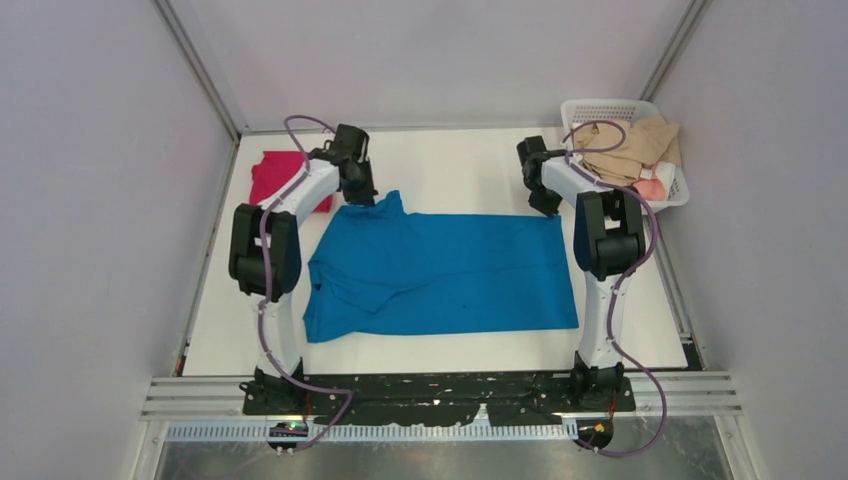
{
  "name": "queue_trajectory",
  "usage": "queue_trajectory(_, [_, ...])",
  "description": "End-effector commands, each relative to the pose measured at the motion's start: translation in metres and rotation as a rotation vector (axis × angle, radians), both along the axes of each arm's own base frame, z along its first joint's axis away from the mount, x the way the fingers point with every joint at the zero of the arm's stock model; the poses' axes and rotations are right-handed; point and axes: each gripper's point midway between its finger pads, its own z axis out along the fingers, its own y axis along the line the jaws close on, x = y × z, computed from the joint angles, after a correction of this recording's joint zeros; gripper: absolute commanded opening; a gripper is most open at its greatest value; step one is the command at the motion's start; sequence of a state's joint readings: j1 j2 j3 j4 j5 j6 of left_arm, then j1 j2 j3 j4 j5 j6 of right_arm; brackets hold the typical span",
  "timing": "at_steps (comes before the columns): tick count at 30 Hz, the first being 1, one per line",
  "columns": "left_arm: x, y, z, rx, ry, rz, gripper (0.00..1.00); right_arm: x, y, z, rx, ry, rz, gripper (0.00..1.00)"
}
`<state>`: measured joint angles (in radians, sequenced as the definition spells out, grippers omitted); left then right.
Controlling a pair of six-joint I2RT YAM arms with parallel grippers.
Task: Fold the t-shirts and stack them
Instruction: Grab the side of the flattened tshirt furthest away from the robot with both arms, then fold the other side of the tshirt into a rectangle
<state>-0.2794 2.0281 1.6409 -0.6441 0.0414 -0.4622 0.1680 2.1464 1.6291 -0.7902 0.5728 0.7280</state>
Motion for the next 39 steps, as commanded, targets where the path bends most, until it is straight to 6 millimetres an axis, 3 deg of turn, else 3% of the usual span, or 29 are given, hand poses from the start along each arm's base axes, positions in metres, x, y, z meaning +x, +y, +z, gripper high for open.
queue_trajectory(1, [0.010, -0.002, 0.039, -0.015, -0.125, -0.015, 0.00, 0.016, -0.003, 0.013, -0.029, -0.043, 0.014, 0.08])
queue_trajectory(7, [0.004, -0.003, 0.050, -0.021, -0.154, -0.024, 0.00, 0.015, 0.005, 0.013, 0.009, -0.058, 0.051, 0.05])
queue_trajectory(12, [-0.011, -0.003, 0.051, -0.024, -0.164, -0.031, 0.00, 0.013, 0.011, 0.037, 0.003, -0.147, 0.087, 0.05])
queue_trajectory(25, [-0.069, -0.002, 0.042, -0.037, -0.173, -0.032, 0.00, -0.035, 0.021, 0.058, 0.010, -0.213, 0.168, 0.05])
queue_trajectory(30, [-0.092, 0.004, 0.050, -0.057, -0.201, -0.024, 0.00, -0.055, 0.018, 0.062, 0.003, -0.212, 0.185, 0.05])
queue_trajectory(39, [-0.125, 0.014, 0.054, -0.086, -0.213, 0.007, 0.00, -0.069, 0.015, 0.078, -0.004, -0.255, 0.224, 0.05])
